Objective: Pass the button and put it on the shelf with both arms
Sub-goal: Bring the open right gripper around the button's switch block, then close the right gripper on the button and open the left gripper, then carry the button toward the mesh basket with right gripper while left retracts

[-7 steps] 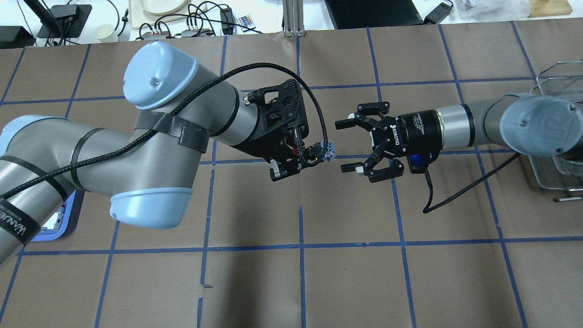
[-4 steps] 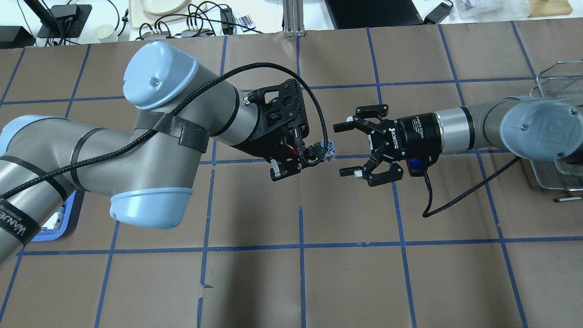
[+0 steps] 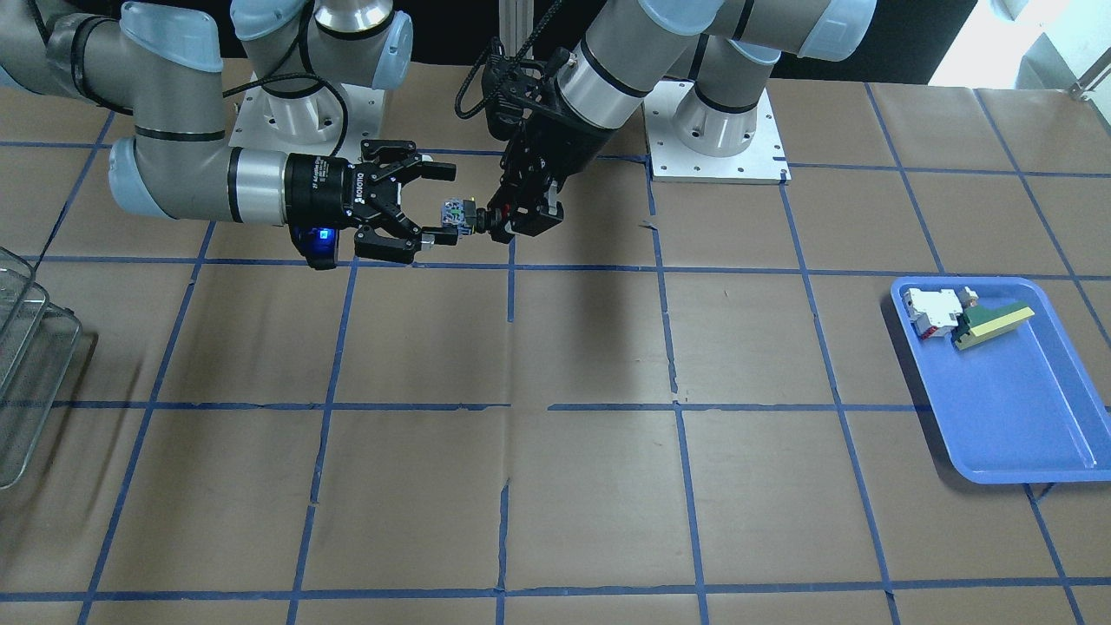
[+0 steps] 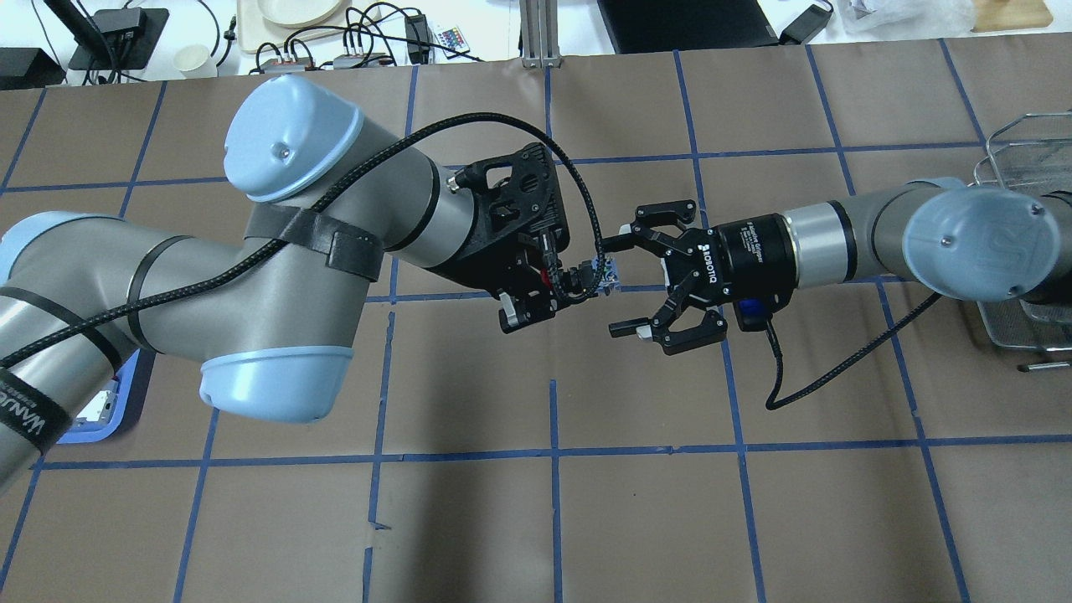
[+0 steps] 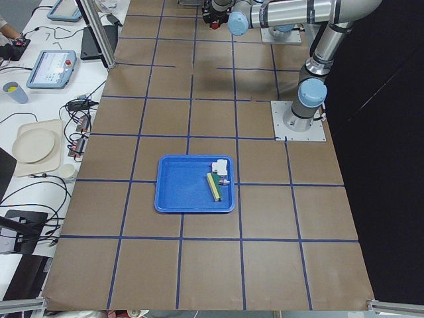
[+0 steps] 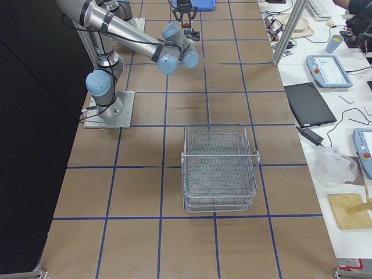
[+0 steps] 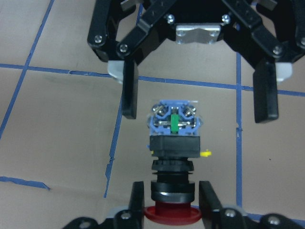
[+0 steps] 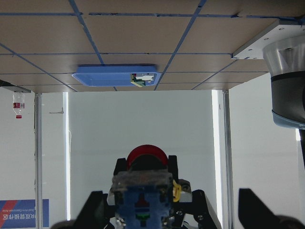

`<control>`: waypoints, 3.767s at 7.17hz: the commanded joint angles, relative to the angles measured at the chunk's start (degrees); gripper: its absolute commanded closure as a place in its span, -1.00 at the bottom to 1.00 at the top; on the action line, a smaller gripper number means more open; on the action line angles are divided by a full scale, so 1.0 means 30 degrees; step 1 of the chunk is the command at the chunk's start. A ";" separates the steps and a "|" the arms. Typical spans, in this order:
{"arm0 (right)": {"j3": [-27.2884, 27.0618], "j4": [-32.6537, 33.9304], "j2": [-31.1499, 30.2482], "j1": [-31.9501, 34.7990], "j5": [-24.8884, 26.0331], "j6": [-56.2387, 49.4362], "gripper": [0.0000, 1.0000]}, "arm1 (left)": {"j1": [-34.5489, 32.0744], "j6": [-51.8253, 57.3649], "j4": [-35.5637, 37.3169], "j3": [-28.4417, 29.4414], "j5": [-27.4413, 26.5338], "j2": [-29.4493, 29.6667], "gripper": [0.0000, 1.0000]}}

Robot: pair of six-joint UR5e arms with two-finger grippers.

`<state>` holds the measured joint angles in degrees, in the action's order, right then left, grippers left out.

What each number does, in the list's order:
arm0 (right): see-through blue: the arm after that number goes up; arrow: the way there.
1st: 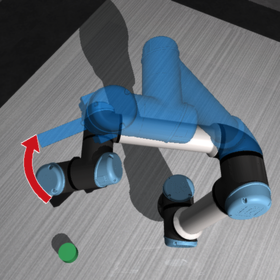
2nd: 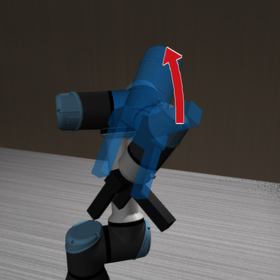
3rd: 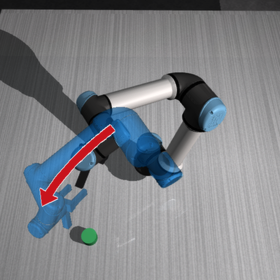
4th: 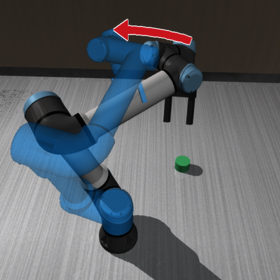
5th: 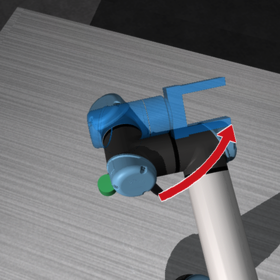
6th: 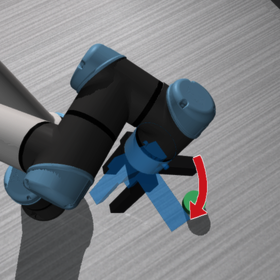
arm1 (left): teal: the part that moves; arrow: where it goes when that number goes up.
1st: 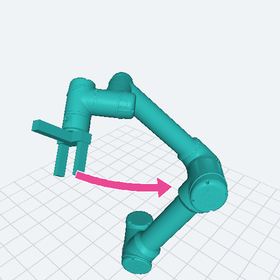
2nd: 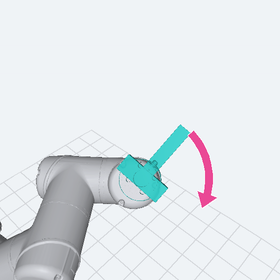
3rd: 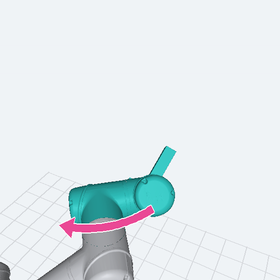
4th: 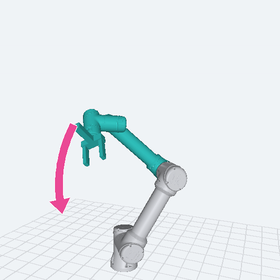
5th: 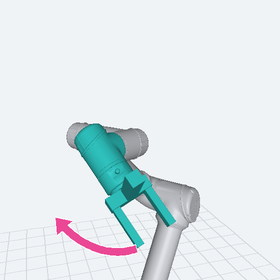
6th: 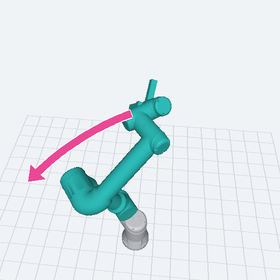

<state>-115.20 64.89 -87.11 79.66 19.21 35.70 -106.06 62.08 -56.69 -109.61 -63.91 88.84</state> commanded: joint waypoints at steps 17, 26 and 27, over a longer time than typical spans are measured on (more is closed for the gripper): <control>0.4927 -0.0304 0.0265 -0.5420 0.8250 0.1020 0.94 | 0.4283 -0.3554 -0.2802 0.1082 -0.1430 -0.0786 -1.00; 1.3382 0.9796 0.3191 -0.5781 2.7376 -1.9741 0.93 | 0.7403 -1.6967 -0.9073 0.5827 -0.8404 0.1087 -1.00; 1.3265 0.9804 0.3747 -0.6421 2.7172 -1.9782 0.92 | 0.7345 -1.7873 -1.0329 0.6645 -0.8347 0.1437 -1.00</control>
<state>-75.02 92.47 -77.67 62.13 100.53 -21.08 -83.82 12.04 -83.55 -92.17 -89.00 92.27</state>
